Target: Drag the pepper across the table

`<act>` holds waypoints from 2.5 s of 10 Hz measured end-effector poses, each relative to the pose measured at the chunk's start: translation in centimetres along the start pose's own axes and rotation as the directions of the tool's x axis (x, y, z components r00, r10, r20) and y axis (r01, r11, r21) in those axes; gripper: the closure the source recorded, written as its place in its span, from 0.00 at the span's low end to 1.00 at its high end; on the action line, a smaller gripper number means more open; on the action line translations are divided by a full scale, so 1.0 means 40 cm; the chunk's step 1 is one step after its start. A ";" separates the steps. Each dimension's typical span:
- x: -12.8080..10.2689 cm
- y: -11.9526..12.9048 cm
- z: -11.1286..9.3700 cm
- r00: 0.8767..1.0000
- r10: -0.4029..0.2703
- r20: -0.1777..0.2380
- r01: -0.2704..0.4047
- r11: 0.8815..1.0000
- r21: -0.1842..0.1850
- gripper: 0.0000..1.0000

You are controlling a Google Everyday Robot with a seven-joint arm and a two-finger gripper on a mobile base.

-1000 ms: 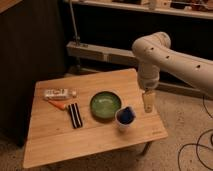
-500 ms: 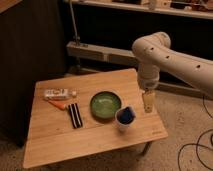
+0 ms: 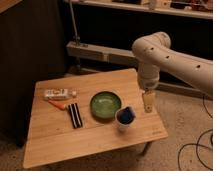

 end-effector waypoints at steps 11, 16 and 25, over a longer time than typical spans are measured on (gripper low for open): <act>-0.380 -0.146 -0.075 0.949 -0.196 0.246 0.169 0.977 0.126 0.20; -0.710 -0.195 -0.102 0.845 -0.358 0.397 0.262 0.925 0.276 0.20; -0.883 -0.224 -0.100 0.771 -0.468 0.431 0.311 0.868 0.386 0.20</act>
